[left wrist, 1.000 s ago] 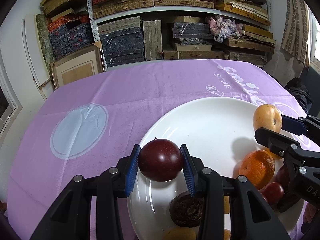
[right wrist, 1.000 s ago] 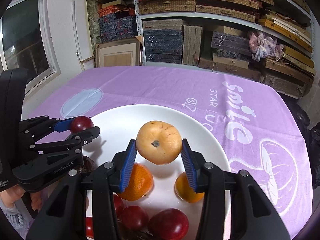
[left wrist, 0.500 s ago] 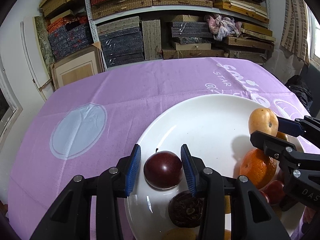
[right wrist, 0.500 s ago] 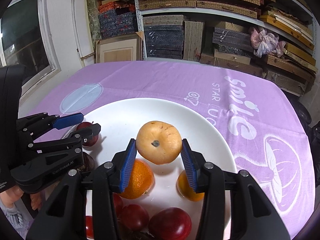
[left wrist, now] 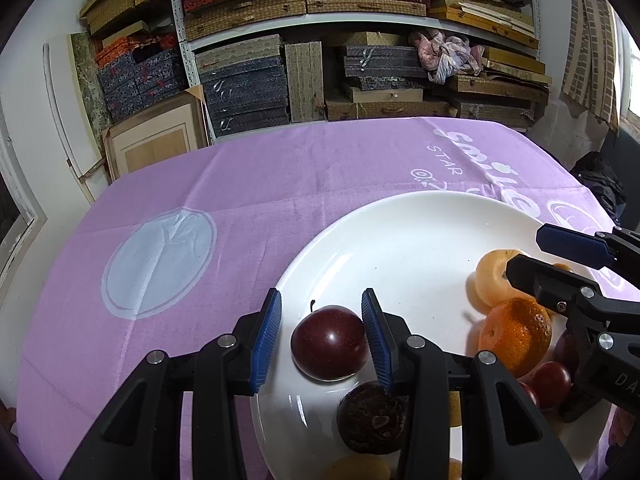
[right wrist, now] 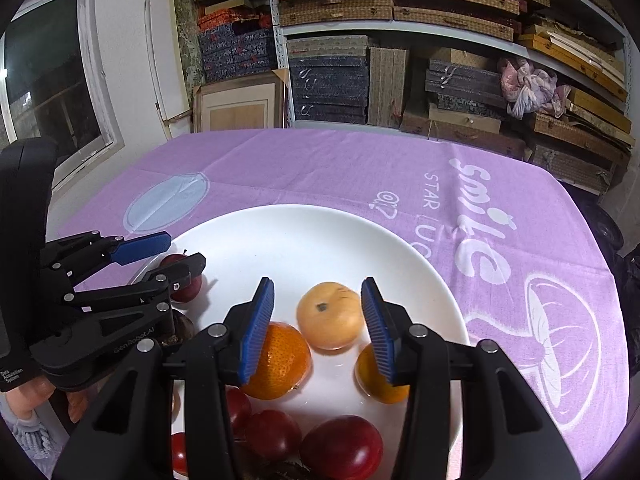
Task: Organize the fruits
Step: 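Carry the plum and pear onto the plate and open both tools, then move both open tools back toward the remaining fruits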
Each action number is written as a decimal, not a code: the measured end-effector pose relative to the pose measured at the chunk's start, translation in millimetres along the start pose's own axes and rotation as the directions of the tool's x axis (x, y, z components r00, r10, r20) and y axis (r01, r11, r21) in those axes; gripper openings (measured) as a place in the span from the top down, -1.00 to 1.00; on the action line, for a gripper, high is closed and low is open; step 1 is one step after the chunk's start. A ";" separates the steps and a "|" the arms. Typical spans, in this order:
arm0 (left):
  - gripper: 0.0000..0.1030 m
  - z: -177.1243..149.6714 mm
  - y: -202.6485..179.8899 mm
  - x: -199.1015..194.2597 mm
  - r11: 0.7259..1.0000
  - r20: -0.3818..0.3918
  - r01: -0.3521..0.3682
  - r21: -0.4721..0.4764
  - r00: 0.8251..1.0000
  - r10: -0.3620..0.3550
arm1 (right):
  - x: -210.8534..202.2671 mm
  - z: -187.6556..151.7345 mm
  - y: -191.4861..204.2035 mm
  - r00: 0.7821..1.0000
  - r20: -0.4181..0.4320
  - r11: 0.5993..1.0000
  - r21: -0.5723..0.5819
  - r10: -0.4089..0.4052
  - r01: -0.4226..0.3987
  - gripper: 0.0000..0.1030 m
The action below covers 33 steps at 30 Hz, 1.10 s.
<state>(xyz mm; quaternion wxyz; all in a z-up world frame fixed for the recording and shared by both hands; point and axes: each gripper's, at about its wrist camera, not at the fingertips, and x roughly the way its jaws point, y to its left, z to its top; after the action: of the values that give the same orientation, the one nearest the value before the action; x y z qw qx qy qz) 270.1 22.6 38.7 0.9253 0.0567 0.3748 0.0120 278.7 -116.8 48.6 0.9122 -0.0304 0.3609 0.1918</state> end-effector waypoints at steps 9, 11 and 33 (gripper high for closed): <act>0.12 4.0 3.2 -21.5 1.000 0.043 -0.009 -0.012 0.999 0.009 | -25.4 5.3 6.6 0.999 0.047 1.000 0.014 0.022 -0.023 0.02; 0.08 3.7 4.9 -33.3 1.000 0.058 -0.008 -0.019 0.998 0.009 | -39.8 6.2 8.0 0.997 0.075 0.999 0.029 0.033 -0.035 -0.05; -0.10 -150.2 -4.5 -145.1 0.993 -0.034 0.101 0.060 0.994 -0.099 | -163.8 -143.8 80.9 0.991 -0.012 0.984 -0.114 0.133 -0.134 -0.22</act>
<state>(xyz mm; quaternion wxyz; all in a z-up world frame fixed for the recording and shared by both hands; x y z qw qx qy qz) 61.4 23.1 31.6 0.9166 0.0662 0.3917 -0.0453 46.6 -123.6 59.0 0.8932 -0.0589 0.3526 0.2728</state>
